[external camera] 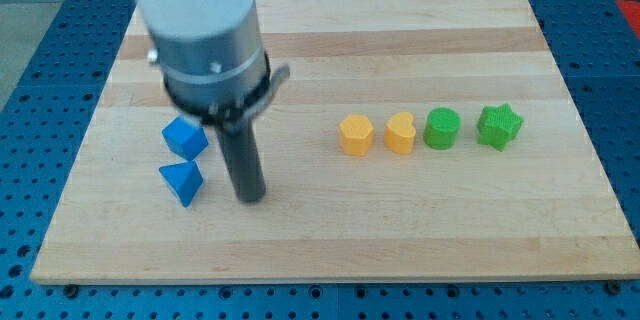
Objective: Slide the blue triangle to the center of the board
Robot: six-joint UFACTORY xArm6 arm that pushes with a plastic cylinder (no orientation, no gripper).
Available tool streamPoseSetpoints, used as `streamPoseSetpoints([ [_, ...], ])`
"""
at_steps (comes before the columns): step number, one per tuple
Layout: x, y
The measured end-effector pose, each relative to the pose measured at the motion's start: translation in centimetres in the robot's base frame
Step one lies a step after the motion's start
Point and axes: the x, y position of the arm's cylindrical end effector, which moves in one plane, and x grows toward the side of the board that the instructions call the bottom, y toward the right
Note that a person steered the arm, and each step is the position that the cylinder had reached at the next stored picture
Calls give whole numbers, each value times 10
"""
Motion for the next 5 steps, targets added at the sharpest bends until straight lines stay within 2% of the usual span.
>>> streamPoseSetpoints([
  [1, 25, -79],
  [2, 12, -119],
  [4, -34, -24],
  [5, -31, -54],
])
